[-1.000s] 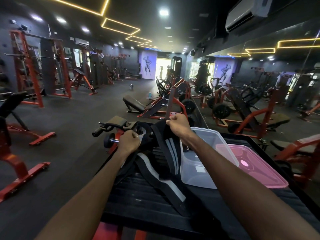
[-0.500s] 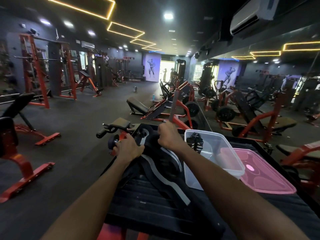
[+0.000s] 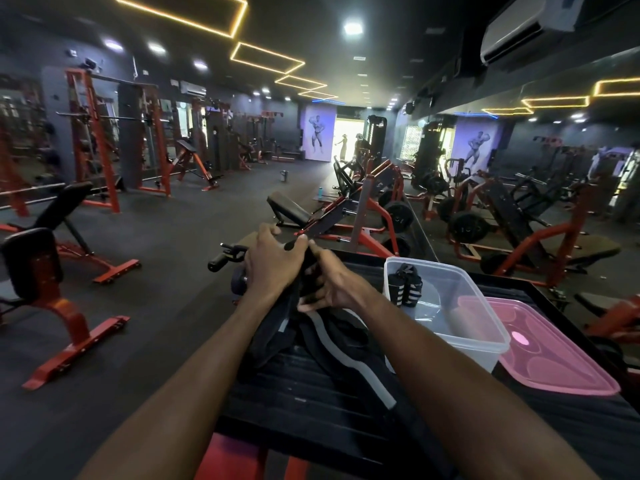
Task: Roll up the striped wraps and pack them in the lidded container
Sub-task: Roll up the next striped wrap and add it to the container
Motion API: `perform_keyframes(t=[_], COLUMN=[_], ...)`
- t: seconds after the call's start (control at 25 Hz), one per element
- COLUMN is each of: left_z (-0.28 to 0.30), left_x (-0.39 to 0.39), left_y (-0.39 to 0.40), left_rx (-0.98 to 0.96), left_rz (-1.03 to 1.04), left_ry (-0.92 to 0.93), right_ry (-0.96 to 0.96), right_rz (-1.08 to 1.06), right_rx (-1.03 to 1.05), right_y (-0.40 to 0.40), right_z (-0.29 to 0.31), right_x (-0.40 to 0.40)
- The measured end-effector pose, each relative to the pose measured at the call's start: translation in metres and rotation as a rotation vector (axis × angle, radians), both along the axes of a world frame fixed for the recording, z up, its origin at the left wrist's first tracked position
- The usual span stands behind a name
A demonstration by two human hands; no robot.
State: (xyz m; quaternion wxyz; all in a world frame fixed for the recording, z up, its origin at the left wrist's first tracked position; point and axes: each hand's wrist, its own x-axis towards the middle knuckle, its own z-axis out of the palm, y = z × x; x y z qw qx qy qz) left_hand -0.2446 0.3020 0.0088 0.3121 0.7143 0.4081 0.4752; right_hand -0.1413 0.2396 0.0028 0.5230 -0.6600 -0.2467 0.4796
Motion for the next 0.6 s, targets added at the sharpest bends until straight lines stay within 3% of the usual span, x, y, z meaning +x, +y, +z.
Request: perform_keyframes(t=[0.08,0.2,0.36,0.48,0.6], left_z=[0.006,0.009,0.008,-0.020,-0.049], left_x=[0.000,0.000,0.004,0.004,0.009], left_y=[-0.014,-0.026,-0.003,0.018,0.009], left_rx=[0.031,0.104,-0.146,-0.327,-0.344], left_rz=[-0.057,-0.218,-0.176,-0.173,-0.248], left_ry=[0.001,0.013,-0.114,0.217,0.610], right_ry=[0.130,0.128,0.129,0.082,0.082], right_rz=[-0.024,-0.056,-0.246,-0.315,-0.338], right_rx=[0.083,0.216,0.358,0.340,0.265], right_y=[-0.004,-0.011,-0.033,-0.057,-0.073], right_z=[0.009,0.017,0.019,0.019,0.015], right_x=[0.001,0.007,0.028,0.051,0.060])
